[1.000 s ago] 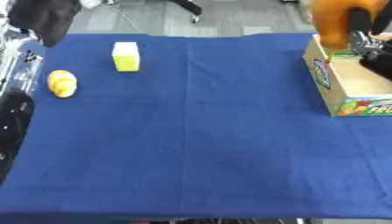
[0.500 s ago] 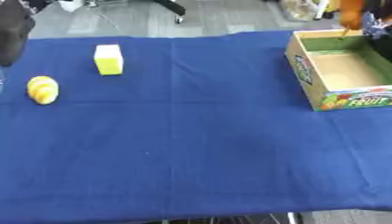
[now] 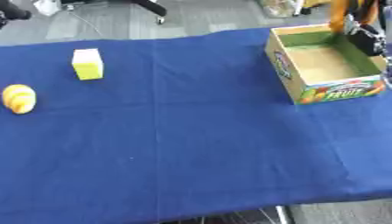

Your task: Pick up the objects with one hand, pass them to the other hand, and then place them into the box on the other side of the table.

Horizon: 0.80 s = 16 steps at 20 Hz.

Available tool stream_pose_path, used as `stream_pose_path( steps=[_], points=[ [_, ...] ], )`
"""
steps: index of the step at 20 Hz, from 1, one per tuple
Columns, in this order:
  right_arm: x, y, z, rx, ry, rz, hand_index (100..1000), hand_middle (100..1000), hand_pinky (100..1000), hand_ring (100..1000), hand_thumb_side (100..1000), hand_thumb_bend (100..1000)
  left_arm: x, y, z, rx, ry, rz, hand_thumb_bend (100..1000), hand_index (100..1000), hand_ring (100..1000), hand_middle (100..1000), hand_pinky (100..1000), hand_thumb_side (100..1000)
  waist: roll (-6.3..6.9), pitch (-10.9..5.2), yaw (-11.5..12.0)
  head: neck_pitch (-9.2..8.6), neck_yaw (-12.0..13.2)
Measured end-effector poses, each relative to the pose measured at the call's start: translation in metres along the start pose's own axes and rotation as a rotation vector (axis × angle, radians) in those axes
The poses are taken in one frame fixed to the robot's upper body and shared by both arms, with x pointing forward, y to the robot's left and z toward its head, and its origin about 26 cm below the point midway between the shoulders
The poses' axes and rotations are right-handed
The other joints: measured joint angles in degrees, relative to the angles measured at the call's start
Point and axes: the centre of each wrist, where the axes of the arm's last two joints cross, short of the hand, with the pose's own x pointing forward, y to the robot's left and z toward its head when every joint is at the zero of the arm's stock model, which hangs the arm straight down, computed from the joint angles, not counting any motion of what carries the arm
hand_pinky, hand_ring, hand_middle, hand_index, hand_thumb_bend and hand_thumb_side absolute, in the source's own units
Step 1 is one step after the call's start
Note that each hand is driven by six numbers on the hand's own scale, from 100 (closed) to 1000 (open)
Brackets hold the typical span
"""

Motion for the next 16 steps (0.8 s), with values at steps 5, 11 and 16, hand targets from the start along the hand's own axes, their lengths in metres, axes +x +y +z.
stream_pose_path(
  steps=[5,11,16],
  points=[
    [-0.024,0.021,0.011,0.235,0.098,-0.041,472,100,653,673,100,227,-0.003,-0.003,0.004,0.01,-0.007,0.017,100,554,549,502,706,470,0.13,0.0,0.74,0.0,-0.71],
    [-0.038,0.031,0.021,0.499,0.101,-0.062,679,160,726,763,347,608,-0.003,-0.004,0.006,0.014,-0.009,0.014,100,556,550,503,709,476,0.3,-0.01,0.92,0.0,-0.31],
    [-0.04,0.029,0.021,0.522,0.095,-0.066,690,244,736,774,402,617,-0.004,-0.003,0.007,0.016,-0.008,0.01,100,556,551,503,709,481,0.3,-0.01,0.92,0.0,0.19]
  ],
)
